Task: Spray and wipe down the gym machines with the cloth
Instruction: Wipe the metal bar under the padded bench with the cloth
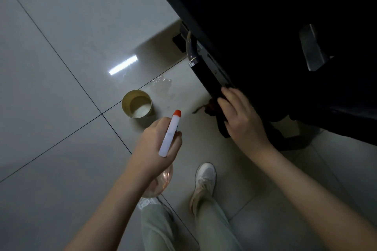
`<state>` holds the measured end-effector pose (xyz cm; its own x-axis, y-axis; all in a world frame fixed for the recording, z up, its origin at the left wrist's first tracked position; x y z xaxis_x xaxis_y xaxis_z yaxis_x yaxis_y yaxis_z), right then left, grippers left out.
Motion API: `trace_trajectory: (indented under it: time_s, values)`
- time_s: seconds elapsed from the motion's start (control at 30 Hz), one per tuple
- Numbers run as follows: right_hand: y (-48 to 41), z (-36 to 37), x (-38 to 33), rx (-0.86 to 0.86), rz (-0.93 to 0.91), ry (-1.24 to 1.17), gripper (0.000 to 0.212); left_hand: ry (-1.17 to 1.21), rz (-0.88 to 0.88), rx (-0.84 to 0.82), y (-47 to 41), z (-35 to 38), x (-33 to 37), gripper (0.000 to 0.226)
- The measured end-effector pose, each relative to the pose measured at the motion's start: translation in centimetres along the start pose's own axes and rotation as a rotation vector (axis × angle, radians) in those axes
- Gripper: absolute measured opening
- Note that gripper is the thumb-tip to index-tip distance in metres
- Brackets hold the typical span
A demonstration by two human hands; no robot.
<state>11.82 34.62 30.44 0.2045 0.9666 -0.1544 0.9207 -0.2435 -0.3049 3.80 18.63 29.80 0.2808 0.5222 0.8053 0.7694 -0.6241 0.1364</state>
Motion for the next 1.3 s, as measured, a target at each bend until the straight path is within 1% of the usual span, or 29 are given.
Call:
trace_trajectory:
  time_s: [0.1, 0.2, 0.23, 0.3, 0.37, 0.47, 0.6, 0.67, 0.77, 0.83, 0.9, 0.93, 1.0, 1.07, 1.13, 1.2, 1.3]
  values:
    - [-1.3, -1.8, -0.7, 0.054, 0.031, -0.036, 0.033, 0.011, -0.018, 0.022, -0.1, -0.5, 0.1, 0.030]
    - [-5.6, -1.2, -2.1, 0.116, -0.085, 0.003, 0.039, 0.007, -0.020, 0.029, -0.4, -0.8, 0.4, 0.025]
    - [-7.0, -0.1, -2.4, 0.093, -0.124, 0.033, 0.039, 0.005, -0.021, 0.036, -0.6, -0.8, 0.4, 0.025]
    - [-8.3, 2.0, -2.6, -0.020, -0.162, 0.104, 0.039, 0.005, -0.026, 0.047, -1.0, -0.9, 0.3, 0.027]
    - [-7.7, 2.8, -2.1, -0.119, -0.170, 0.148, 0.047, 0.006, -0.027, 0.055, -1.2, -1.1, 0.4, 0.029]
    - [-5.2, 1.5, -1.3, -0.146, -0.147, 0.121, 0.056, 0.009, -0.023, 0.055, -1.5, -1.4, 0.6, 0.031]
    - [-4.6, -0.1, -1.1, -0.152, -0.061, 0.072, 0.046, 0.021, -0.048, 0.077, -1.5, -2.1, 0.5, 0.032]
    - [-6.0, -0.9, -1.8, -0.110, -0.062, 0.053, 0.044, 0.017, -0.052, 0.088, -1.4, -2.3, 0.4, 0.031]
    - [-10.1, -0.4, -3.6, -0.035, -0.157, 0.064, 0.053, 0.028, -0.049, 0.079, -1.2, -2.1, 0.4, 0.029]
    - [-12.8, 1.6, -4.7, -0.007, -0.256, 0.108, 0.042, 0.031, -0.045, 0.076, -1.2, -1.9, 0.1, 0.028]
    - [-14.1, 3.9, -5.0, -0.076, -0.271, 0.172, 0.038, 0.028, -0.045, 0.078, -1.1, -1.7, -0.1, 0.028]
    - [-14.1, 4.6, -4.7, -0.125, -0.261, 0.214, 0.037, 0.025, -0.037, 0.076, -1.0, -1.6, -0.2, 0.027]
    - [-13.2, 4.8, -4.4, -0.158, -0.270, 0.259, 0.037, 0.019, -0.019, 0.071, -0.9, -1.5, -0.3, 0.026]
    - [-11.2, 3.7, -4.4, -0.167, -0.282, 0.260, 0.032, 0.028, -0.015, 0.065, -0.8, -1.6, -0.2, 0.034]
    - [-9.3, 2.0, -4.4, -0.168, -0.259, 0.225, 0.029, 0.040, -0.025, 0.064, -0.7, -2.0, -0.3, 0.038]
    - [-8.0, 0.6, -4.1, -0.142, -0.203, 0.144, 0.027, 0.040, -0.037, 0.077, -0.7, -2.3, -0.3, 0.034]
    - [-8.9, 0.4, -3.9, -0.119, -0.182, 0.077, 0.033, 0.025, -0.040, 0.086, -0.9, -2.5, 0.0, 0.033]
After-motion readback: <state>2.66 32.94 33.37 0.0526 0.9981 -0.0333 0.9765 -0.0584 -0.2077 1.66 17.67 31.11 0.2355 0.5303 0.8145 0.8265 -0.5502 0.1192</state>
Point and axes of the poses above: each hand's wrist, its own y-axis away from the middle knuckle, its own z-axis out of the palm, x = y × z, the point moved 8 cm from there along -y, towards the middle knuckle, and after that the axes turned 10 degrees about x, right-handed, at the moved point
